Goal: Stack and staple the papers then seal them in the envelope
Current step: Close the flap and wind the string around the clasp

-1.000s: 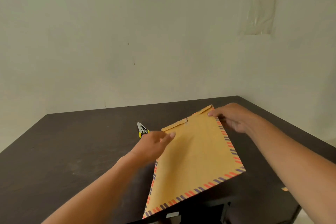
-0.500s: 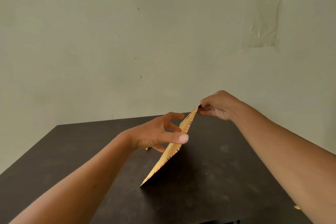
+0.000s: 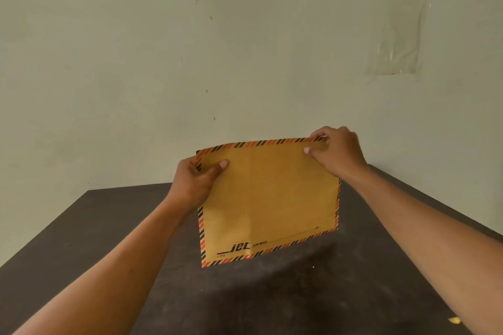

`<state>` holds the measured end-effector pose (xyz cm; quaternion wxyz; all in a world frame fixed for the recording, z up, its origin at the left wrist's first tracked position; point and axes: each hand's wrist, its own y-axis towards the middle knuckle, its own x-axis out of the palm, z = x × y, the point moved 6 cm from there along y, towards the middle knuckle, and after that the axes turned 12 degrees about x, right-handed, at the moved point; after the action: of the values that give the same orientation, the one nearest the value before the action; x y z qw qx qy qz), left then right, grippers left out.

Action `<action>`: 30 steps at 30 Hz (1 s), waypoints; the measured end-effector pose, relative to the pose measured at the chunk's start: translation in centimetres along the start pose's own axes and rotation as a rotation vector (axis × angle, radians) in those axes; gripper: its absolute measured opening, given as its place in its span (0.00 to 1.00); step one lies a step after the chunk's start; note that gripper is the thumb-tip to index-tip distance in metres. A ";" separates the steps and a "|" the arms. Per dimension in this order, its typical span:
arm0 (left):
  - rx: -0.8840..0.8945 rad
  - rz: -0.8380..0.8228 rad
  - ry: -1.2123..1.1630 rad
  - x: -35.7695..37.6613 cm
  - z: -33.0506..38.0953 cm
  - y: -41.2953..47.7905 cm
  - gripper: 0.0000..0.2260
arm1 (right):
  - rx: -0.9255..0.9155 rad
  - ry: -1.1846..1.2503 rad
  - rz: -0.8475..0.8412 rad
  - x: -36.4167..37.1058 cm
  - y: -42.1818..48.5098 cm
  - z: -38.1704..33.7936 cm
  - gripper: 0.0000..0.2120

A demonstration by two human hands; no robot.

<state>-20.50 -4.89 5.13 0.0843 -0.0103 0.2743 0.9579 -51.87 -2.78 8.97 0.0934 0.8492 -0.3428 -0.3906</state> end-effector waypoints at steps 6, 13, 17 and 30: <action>-0.088 -0.041 -0.137 -0.8 -1.4 1.1 0.14 | 0.374 0.388 -0.067 0.7 -0.1 7.3 0.53; -0.174 0.053 -0.238 -2.4 -4.8 2.2 0.18 | 0.434 0.761 -0.440 4.9 -1.8 11.3 0.10; -0.259 0.066 -0.058 -2.6 -8.4 0.9 0.28 | 0.457 0.844 -0.282 5.2 -1.2 12.4 0.05; -0.149 0.155 0.512 1.5 -14.6 8.4 0.09 | 0.262 0.118 -0.114 8.7 9.6 11.9 0.19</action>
<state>-23.79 -19.38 -2.94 -0.0621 -0.2371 0.2154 0.9453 -61.34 -14.37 -0.23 -0.0207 0.8937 -0.3358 -0.2969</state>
